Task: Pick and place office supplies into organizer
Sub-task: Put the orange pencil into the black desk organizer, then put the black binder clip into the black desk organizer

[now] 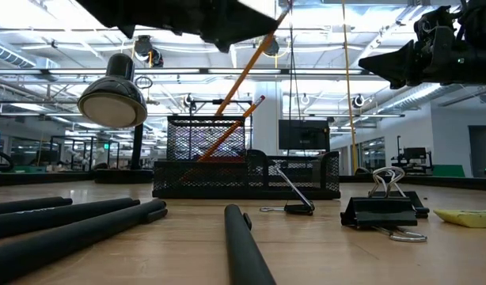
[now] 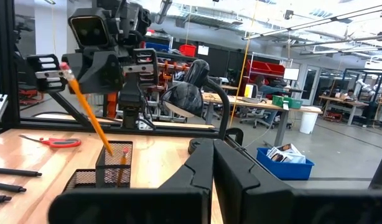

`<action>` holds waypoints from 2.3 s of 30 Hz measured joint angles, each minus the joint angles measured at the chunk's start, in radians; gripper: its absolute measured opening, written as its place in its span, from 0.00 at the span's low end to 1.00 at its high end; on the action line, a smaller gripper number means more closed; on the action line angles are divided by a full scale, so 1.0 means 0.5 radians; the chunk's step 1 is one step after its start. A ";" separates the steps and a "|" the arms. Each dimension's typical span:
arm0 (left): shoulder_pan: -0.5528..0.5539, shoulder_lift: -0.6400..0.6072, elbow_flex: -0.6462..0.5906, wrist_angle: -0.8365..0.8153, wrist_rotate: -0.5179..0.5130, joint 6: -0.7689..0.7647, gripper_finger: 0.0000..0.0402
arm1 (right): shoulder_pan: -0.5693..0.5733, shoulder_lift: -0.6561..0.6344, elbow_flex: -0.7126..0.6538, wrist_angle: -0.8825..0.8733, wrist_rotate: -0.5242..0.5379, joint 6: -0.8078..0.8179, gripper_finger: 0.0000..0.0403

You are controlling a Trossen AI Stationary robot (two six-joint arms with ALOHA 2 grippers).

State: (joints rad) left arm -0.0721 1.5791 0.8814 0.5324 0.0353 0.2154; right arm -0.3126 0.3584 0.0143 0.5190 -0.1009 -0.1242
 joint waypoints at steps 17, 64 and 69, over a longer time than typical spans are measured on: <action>0.136 -0.051 -0.632 0.778 0.002 -0.341 0.01 | 0.000 0.001 0.000 -0.001 0.001 0.000 0.01; 0.078 0.285 -0.630 0.935 -0.175 -0.611 0.39 | 0.000 0.045 0.000 0.015 0.001 0.009 0.01; 0.071 0.245 -0.601 0.917 -0.272 -0.488 0.46 | 0.000 0.045 -0.001 0.015 0.001 0.009 0.01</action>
State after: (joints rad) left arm -0.0366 1.7013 0.5808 0.9909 -0.1008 -0.0287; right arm -0.3126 0.3809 0.0140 0.5262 -0.1006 -0.1196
